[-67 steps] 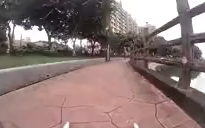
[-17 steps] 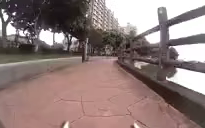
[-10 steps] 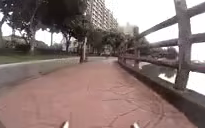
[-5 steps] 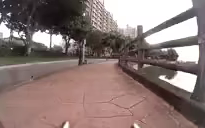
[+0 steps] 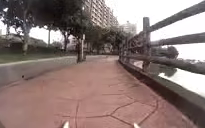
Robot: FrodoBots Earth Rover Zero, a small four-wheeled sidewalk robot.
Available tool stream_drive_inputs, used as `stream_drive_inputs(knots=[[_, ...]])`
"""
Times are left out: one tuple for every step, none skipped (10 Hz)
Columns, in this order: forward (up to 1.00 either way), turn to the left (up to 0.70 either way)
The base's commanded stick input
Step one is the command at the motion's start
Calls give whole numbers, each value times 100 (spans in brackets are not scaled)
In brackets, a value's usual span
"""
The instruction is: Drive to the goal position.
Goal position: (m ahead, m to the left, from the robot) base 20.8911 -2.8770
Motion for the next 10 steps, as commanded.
stream_drive_inputs(knots=[[70, 0], [70, 0], [70, 0], [70, 0], [70, 0], [70, 0], [70, 0], [70, 0], [70, 0], [70, 0]])
